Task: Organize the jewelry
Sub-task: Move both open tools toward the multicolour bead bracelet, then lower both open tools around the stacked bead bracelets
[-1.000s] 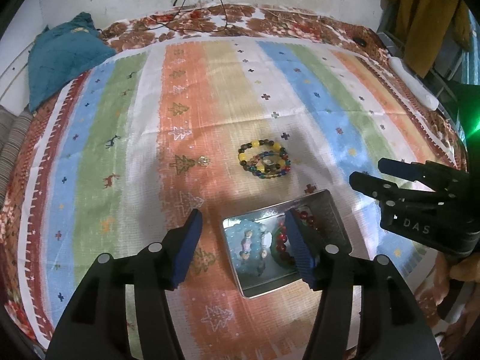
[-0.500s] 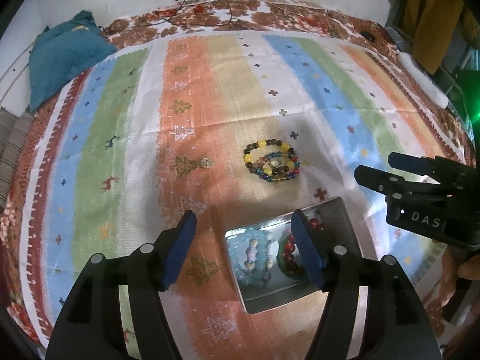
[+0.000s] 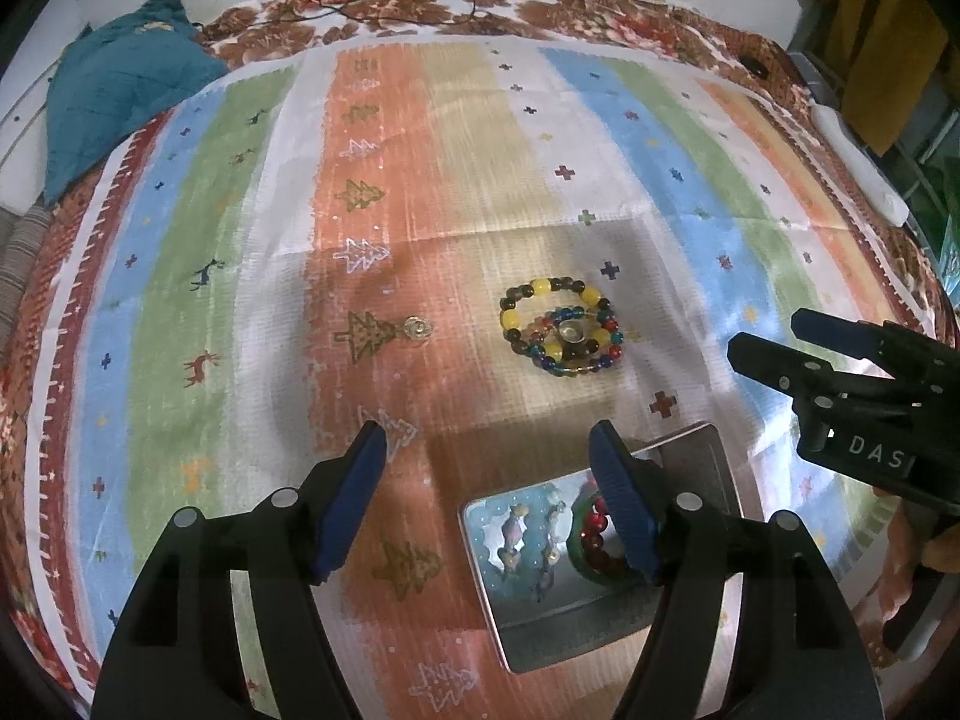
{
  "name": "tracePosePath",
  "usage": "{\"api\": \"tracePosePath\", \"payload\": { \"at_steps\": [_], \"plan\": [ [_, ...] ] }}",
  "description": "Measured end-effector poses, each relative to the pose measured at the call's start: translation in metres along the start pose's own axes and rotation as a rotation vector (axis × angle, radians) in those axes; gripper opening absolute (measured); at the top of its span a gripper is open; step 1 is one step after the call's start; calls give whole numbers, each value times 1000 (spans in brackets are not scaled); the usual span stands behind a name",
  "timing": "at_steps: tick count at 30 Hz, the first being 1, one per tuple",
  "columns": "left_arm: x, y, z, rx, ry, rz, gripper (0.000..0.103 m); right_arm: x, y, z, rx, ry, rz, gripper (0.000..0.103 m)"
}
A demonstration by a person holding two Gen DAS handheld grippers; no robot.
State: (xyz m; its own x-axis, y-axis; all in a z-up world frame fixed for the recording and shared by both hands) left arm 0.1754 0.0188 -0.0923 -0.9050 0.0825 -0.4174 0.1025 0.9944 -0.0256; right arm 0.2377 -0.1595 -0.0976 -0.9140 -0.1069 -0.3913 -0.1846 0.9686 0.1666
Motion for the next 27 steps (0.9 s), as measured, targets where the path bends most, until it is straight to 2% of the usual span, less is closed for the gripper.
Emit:
{"api": "tracePosePath", "payload": {
  "at_steps": [13, 27],
  "plan": [
    [-11, 9, 23, 44, 29, -27, 70, -15, 0, 27, 1, 46, 9, 71],
    [-24, 11, 53, 49, 70, 3, 70, -36, 2, 54, 16, 54, -1, 71]
  ]
}}
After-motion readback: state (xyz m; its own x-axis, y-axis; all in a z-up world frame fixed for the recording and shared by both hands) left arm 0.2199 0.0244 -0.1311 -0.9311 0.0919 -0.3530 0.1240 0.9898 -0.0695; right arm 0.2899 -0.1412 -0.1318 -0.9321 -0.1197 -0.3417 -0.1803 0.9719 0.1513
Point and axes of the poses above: each gripper's, at about its wrist camera, not at the fingertips, and z roughly the way its jaws point, y to its left, x to its underside, the point moved 2 cm from there along z, roughly the way its jaws point, and after that the axes turned 11 degrees about z, right-handed, at the moved point
